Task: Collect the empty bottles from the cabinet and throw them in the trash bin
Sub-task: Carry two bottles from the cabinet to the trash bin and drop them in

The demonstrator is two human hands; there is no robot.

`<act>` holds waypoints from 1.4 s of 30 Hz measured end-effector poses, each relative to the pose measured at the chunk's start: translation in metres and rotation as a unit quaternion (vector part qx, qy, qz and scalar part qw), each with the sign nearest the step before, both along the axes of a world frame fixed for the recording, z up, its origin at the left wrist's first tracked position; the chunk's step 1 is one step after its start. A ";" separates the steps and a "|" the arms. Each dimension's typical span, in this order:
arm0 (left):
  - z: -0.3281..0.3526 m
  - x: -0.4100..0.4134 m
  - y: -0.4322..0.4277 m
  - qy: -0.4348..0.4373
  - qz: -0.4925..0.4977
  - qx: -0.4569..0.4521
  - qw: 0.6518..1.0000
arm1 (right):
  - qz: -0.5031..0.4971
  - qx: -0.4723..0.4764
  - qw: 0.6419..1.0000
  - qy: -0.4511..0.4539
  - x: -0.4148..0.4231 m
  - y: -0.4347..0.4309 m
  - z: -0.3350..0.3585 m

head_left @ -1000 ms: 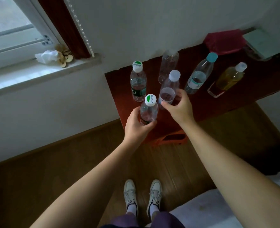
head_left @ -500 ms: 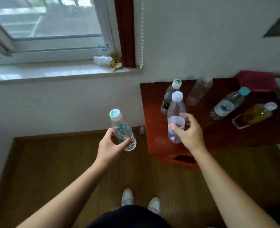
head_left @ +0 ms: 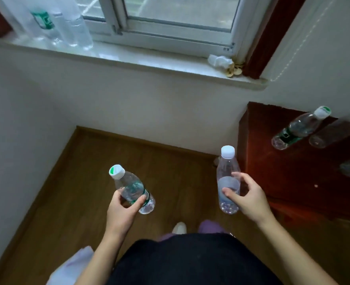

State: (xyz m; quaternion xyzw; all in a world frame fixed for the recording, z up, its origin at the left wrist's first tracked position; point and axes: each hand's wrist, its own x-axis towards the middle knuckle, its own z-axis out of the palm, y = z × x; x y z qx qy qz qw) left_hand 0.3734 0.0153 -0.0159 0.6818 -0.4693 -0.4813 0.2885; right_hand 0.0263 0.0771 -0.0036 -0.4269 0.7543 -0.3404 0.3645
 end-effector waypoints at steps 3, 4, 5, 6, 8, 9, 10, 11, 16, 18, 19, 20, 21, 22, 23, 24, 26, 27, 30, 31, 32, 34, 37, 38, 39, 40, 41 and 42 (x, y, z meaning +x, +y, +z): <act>0.007 0.024 0.006 -0.017 0.046 -0.008 0.999 | 0.052 0.005 0.999 0.001 0.013 -0.032 0.005; 0.009 0.030 0.008 -0.020 0.067 -0.010 0.997 | 0.073 0.009 0.997 -0.003 0.017 -0.043 0.005; 0.011 0.036 0.011 -0.023 0.091 -0.011 0.996 | 0.094 0.014 0.995 -0.007 0.021 -0.056 0.005; 0.013 0.040 0.014 -0.024 0.117 -0.010 0.993 | 0.116 0.018 0.993 -0.010 0.028 -0.070 0.004; 0.016 0.049 0.022 -0.024 0.176 -0.006 0.984 | 0.166 0.024 0.986 -0.018 0.044 -0.098 0.004; 0.017 0.053 0.027 -0.024 0.210 0.001 0.977 | 0.197 0.029 0.980 -0.024 0.054 -0.111 0.004; 0.018 0.057 0.035 -0.026 0.246 0.010 0.969 | 0.230 0.035 0.972 -0.033 0.066 -0.125 0.004; 0.019 0.060 0.045 -0.028 0.285 0.017 0.958 | 0.262 0.040 0.963 -0.042 0.079 -0.139 0.005; 0.026 0.081 0.105 -0.053 0.468 0.048 0.881 | 0.445 0.048 0.892 -0.068 0.173 -0.198 0.010; 0.029 0.091 0.131 -0.057 0.535 0.054 0.841 | 0.508 0.051 0.856 -0.075 0.221 -0.211 0.013; 0.031 0.096 0.143 -0.055 0.570 0.055 0.818 | 0.537 0.050 0.839 -0.079 0.246 -0.216 0.015; 0.032 0.101 0.155 -0.054 0.601 0.054 0.796 | 0.564 0.049 0.820 -0.082 0.271 -0.219 0.017; 0.033 0.106 0.166 -0.052 0.627 0.052 0.775 | 0.590 0.049 0.802 -0.084 0.296 -0.222 0.020; 0.034 0.111 0.176 -0.049 0.652 0.050 0.755 | 0.615 0.050 0.782 -0.084 0.322 -0.223 0.021; 0.032 0.117 0.185 -0.047 0.675 0.049 0.734 | 0.639 0.049 0.763 -0.079 0.346 -0.224 0.021; 0.029 0.124 0.192 -0.042 0.695 0.048 0.716 | 0.660 0.049 0.746 -0.074 0.370 -0.224 0.021; 0.020 0.140 0.200 -0.026 0.722 0.053 0.690 | 0.687 0.053 0.721 -0.069 0.412 -0.223 0.020; 0.015 0.151 0.200 -0.015 0.730 0.057 0.681 | 0.692 0.057 0.717 -0.067 0.431 -0.223 0.019; 0.003 0.198 0.185 0.013 0.732 0.067 0.677 | 0.687 0.064 0.722 -0.054 0.476 -0.229 0.013; 0.001 0.217 0.174 0.020 0.727 0.068 0.683 | 0.680 0.068 0.728 -0.051 0.488 -0.234 0.010; 0.001 0.237 0.162 0.025 0.715 0.065 0.695 | 0.672 0.069 0.736 -0.047 0.500 -0.239 0.008; 0.003 0.279 0.135 0.027 0.679 0.057 0.731 | 0.658 0.071 0.749 -0.036 0.523 -0.253 0.005; 0.013 0.340 0.102 0.024 0.625 0.036 0.780 | 0.647 0.071 0.759 -0.013 0.561 -0.275 0.008; 0.018 0.360 0.092 0.025 0.619 0.026 0.784 | 0.648 0.065 0.759 -0.001 0.576 -0.284 0.009; 0.019 0.382 0.084 0.027 0.617 0.018 0.786 | 0.652 0.061 0.756 0.012 0.593 -0.292 0.010; 0.021 0.403 0.077 0.029 0.613 0.012 0.789 | 0.658 0.057 0.750 0.025 0.612 -0.300 0.011; 0.020 0.423 0.071 0.033 0.615 0.010 0.788 | 0.665 0.055 0.744 0.035 0.633 -0.308 0.011; 0.020 0.442 0.066 0.037 0.620 0.008 0.784 | 0.672 0.051 0.737 0.043 0.655 -0.315 0.010</act>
